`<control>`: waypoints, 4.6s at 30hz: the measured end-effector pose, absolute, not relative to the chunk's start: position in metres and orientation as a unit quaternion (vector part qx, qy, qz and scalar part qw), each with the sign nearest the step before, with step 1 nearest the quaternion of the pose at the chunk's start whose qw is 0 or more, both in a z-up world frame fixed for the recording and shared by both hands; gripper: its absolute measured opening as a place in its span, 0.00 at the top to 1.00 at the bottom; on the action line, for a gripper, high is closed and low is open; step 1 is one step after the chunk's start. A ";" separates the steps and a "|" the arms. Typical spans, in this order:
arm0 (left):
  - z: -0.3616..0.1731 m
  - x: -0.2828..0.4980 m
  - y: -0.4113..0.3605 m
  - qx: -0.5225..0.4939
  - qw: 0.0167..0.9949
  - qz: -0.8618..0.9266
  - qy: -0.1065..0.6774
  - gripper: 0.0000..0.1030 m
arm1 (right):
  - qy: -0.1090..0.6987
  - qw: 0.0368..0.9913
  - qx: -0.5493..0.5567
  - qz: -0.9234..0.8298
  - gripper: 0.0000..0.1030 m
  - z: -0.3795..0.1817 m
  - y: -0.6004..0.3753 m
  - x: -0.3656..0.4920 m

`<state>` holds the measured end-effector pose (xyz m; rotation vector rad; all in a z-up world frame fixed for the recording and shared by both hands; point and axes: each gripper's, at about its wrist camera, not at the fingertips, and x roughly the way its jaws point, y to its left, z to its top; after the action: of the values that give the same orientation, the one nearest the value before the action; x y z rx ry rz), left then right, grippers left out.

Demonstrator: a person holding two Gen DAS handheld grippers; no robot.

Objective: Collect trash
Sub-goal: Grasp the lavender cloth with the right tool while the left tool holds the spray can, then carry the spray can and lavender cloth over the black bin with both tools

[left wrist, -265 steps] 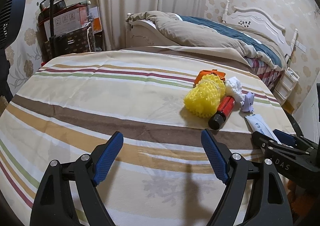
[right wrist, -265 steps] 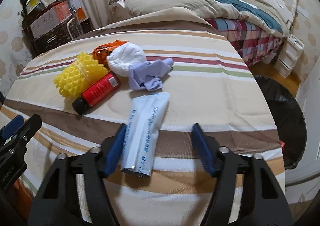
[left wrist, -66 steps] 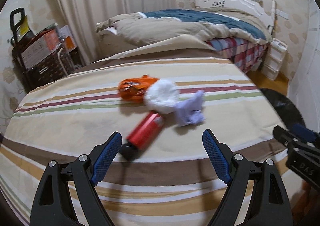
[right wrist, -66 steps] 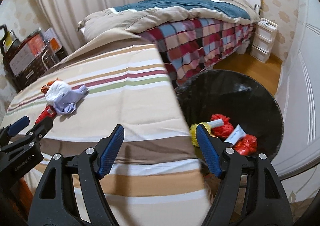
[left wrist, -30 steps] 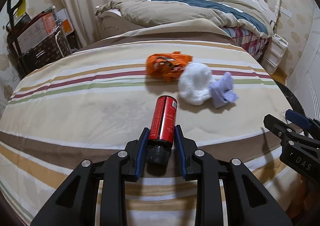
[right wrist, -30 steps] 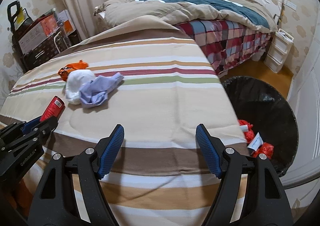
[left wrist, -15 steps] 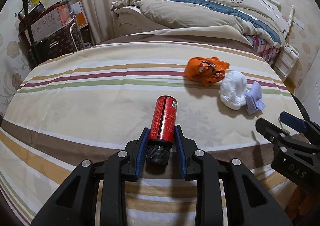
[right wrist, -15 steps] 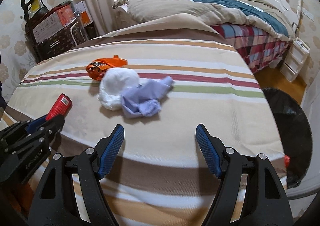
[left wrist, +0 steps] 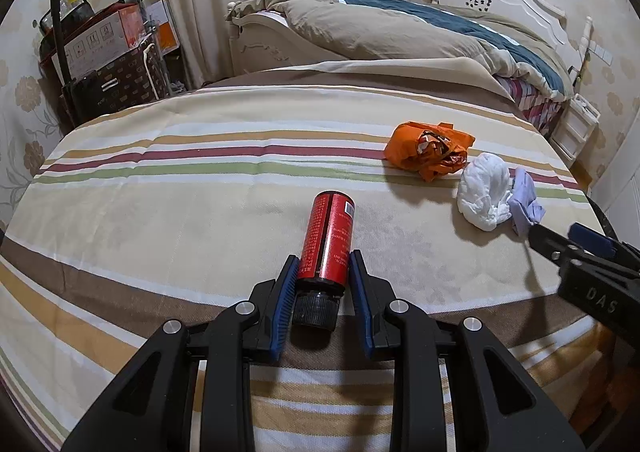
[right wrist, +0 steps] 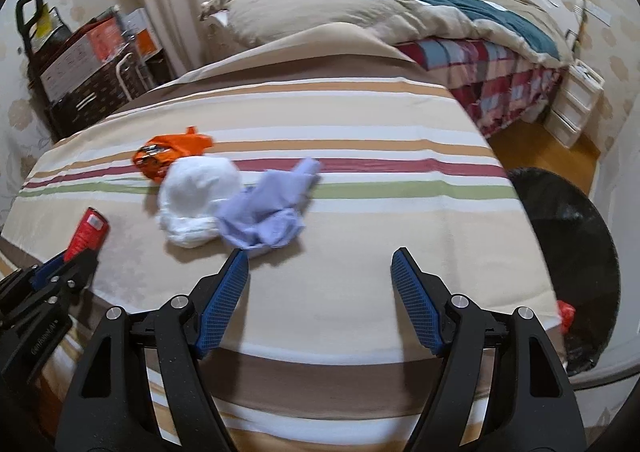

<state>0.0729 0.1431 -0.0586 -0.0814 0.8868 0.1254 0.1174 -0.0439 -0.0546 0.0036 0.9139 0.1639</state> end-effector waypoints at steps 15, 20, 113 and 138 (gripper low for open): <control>-0.057 0.079 0.149 -0.045 0.901 0.064 0.426 0.72 | 0.436 0.894 -0.011 0.101 0.26 -0.051 -0.026 0.116; -0.057 0.078 0.149 -0.045 0.901 0.064 0.427 0.72 | 0.437 0.895 -0.026 0.089 0.26 -0.053 -0.019 0.121; -0.029 0.058 -0.004 0.015 0.926 -0.065 0.371 0.72 | 0.390 0.917 0.074 0.017 0.67 -0.032 -0.184 0.057; -0.034 0.121 -0.145 0.063 0.914 -0.151 0.370 0.72 | 0.389 0.910 0.121 -0.078 0.67 -0.051 -0.306 0.088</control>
<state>0.1210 -0.1447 -0.0341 0.1301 0.7626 -0.3099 0.0882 -0.3059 -0.0514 0.2491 0.8012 -0.1603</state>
